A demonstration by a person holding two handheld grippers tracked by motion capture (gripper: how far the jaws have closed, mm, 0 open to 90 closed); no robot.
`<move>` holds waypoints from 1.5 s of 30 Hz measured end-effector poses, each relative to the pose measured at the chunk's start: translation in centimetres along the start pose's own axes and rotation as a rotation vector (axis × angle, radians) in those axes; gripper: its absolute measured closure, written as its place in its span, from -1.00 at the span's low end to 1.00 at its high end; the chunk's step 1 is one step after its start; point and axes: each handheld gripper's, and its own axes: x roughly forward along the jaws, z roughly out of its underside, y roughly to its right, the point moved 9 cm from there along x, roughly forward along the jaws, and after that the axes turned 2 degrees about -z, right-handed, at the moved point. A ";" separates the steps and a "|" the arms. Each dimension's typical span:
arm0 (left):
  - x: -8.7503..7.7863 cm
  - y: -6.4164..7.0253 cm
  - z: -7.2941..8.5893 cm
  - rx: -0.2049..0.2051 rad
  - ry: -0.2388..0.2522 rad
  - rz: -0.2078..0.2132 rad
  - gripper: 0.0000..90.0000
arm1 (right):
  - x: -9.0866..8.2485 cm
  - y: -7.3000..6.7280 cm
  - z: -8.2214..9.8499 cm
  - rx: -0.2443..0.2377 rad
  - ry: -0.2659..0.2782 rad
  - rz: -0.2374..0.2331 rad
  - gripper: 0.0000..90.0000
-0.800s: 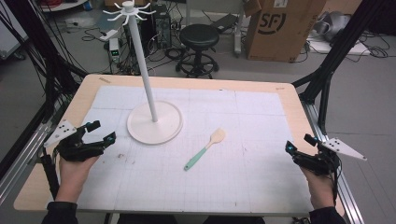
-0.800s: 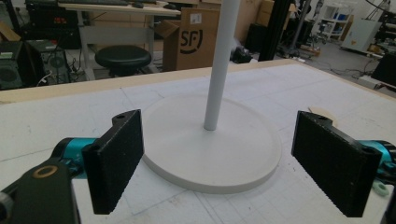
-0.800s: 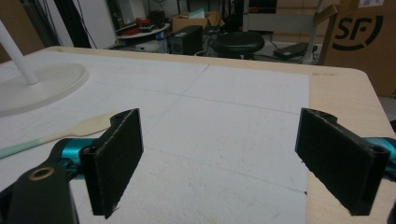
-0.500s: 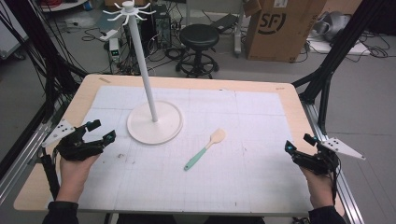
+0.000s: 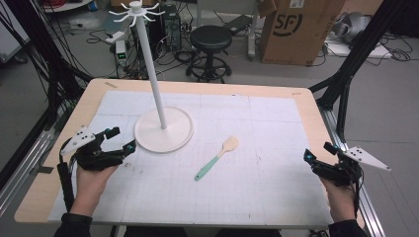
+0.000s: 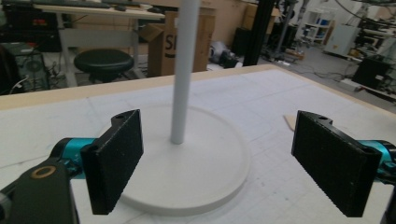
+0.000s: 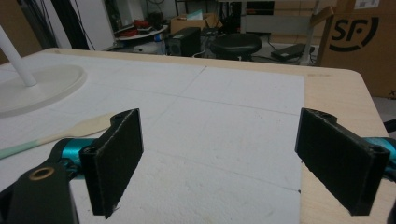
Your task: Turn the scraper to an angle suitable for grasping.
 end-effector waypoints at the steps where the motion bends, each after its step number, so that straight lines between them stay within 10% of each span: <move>1: 0.0 0.0 0.0 0.000 0.000 0.000 -0.62 | 0.0 -0.1 0.0 0.000 0.000 -0.002 -0.68; 16: 1.1 1.9 0.2 -0.016 -0.009 0.030 -0.59 | 0.6 -0.5 0.0 -0.008 -0.008 -0.009 -0.68; 28: 5.6 8.4 0.7 -0.015 -0.050 0.167 -0.50 | 0.6 -0.7 -0.1 -0.015 -0.007 -0.014 -0.67; 45: 12.2 13.8 4.1 -0.009 -0.216 0.230 -0.34 | 0.2 -0.3 -0.1 -0.005 -0.003 -0.007 -0.67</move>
